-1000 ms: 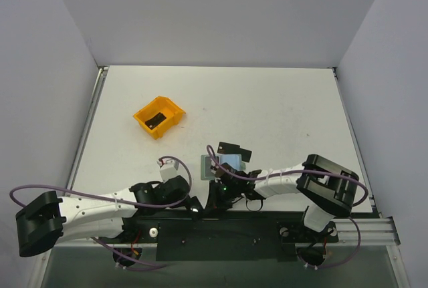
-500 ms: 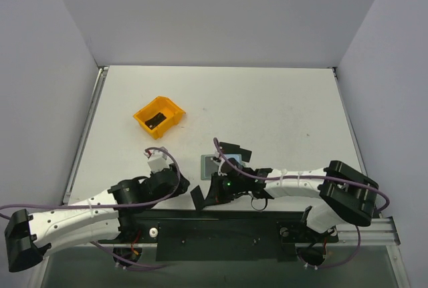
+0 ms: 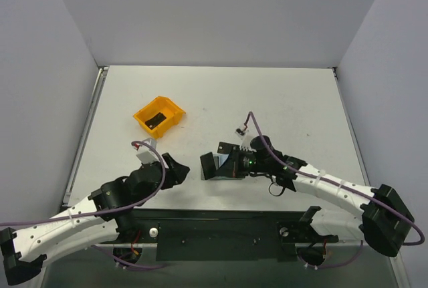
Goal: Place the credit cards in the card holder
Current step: Pick up the credit card at the corner of the board.
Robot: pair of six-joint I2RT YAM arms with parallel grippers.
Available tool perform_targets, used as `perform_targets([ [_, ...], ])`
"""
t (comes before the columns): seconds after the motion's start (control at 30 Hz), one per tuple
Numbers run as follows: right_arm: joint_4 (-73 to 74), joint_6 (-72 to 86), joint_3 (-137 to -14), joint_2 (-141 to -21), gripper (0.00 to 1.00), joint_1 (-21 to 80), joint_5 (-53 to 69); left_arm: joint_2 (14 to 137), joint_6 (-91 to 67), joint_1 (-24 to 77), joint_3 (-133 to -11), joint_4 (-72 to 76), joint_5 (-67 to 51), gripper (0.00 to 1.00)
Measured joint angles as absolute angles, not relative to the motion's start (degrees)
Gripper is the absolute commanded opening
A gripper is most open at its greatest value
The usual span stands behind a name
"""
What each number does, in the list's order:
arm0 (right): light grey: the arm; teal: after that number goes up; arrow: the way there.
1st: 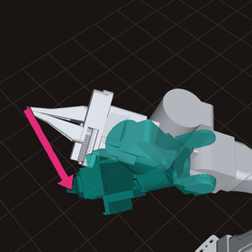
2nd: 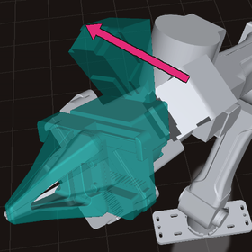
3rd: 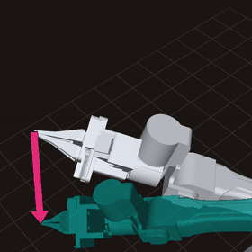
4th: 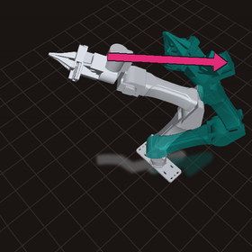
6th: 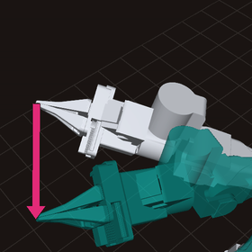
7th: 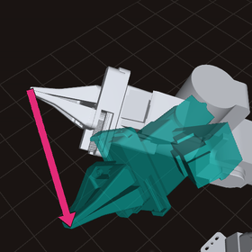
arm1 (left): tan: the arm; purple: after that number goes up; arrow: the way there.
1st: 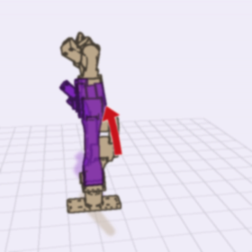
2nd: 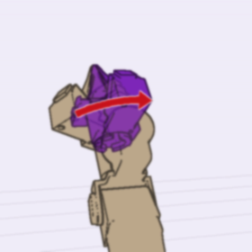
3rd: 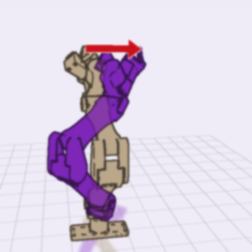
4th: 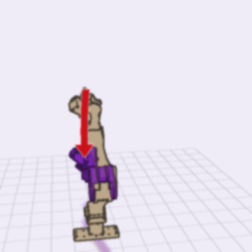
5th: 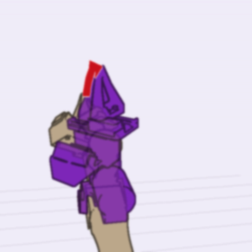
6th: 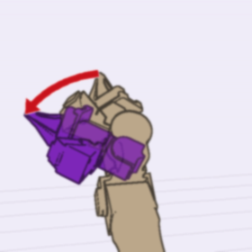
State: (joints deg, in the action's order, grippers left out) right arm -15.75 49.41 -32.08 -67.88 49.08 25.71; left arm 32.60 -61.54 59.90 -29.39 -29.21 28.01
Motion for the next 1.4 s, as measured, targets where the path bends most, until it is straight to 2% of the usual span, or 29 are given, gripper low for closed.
perform_targets([
  [0.33,-21.7,51.4,-35.5,-59.8,0.0,38.0,38.4,33.1,-55.6,59.4,-34.5,-16.5,25.8,0.79],
  [0.57,-31.0,57.7,-35.4,-59.8,0.0,36.3,46.7,36.9,-53.2,58.9,-37.6,-7.7,23.2,0.8],
  [0.7,-33.7,59.7,-35.4,-59.8,0.0,36.3,49.4,38.9,-52.7,58.4,-37.7,-4.0,21.0,0.76],
  [0.77,-34.6,60.3,-35.4,-59.9,0.0,36.3,50.2,39.8,-52.7,58.3,-37.7,-2.3,20.0,0.71],
  [0.9,-35.8,61.2,-35.4,-60.0,0.0,36.3,51.1,41.1,-52.5,58.0,-37.7,-0.2,18.3,0.51],
  [1.07,-36.1,61.6,-35.4,-60.3,0.0,36.3,51.4,41.2,-52.3,57.8,-37.7,1.5,17.0,0.32],
  [1.27,-36.1,61.5,-35.4,-60.8,0.0,36.3,51.4,41.0,-52.8,57.6,-37.7,3.4,15.9,0.01],
  [1.33,-35.6,61.1,-35.4,-60.9,0.1,36.0,51.4,40.9,-52.9,57.6,-37.7,3.8,15.5,0.0],
  [1.37,-35.2,60.6,-35.4,-60.8,0.2,36.0,51.4,40.9,-53.1,57.6,-37.6,3.7,15.2,0.0],
  [1.4,-34.5,60.0,-35.5,-60.8,0.25,36.0,51.2,41.0,-53.1,57.6,-37.6,3.7,15.1,0.0],
])
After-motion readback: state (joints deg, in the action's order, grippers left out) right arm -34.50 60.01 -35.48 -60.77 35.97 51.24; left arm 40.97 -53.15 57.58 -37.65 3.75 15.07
